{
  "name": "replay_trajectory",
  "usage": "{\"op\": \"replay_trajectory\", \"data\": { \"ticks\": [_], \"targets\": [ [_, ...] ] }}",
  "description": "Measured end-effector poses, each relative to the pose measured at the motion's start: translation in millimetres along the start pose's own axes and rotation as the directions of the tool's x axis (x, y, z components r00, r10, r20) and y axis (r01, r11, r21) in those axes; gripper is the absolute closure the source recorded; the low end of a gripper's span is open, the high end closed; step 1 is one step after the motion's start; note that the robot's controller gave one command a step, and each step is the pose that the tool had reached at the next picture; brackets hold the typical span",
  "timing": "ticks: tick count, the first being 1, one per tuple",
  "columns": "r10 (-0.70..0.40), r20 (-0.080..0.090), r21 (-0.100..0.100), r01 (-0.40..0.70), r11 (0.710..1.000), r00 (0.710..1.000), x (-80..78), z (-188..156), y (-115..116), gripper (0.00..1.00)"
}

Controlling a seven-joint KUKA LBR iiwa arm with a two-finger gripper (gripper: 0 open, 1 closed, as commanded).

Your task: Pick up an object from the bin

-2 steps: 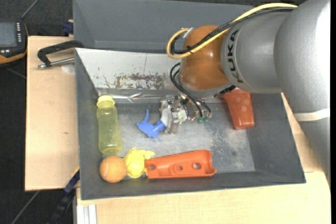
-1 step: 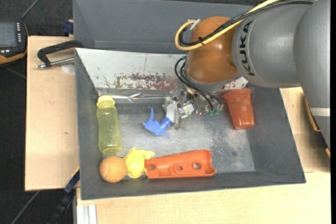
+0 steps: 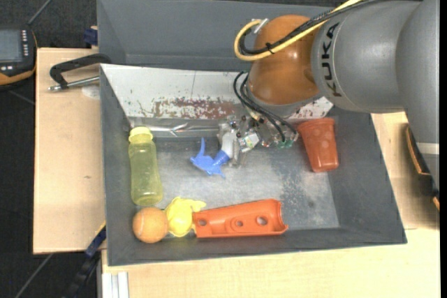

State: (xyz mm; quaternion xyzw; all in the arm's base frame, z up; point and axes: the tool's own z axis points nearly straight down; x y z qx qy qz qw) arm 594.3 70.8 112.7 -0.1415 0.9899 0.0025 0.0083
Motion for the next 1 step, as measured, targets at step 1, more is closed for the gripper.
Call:
{"op": "replay_trajectory", "data": {
  "ticks": [1],
  "targets": [
    [0.014, -0.006, -0.002, -0.014, 1.0, 1.0, 9.4, -34.1, -1.3, 1.0]
  ]
}}
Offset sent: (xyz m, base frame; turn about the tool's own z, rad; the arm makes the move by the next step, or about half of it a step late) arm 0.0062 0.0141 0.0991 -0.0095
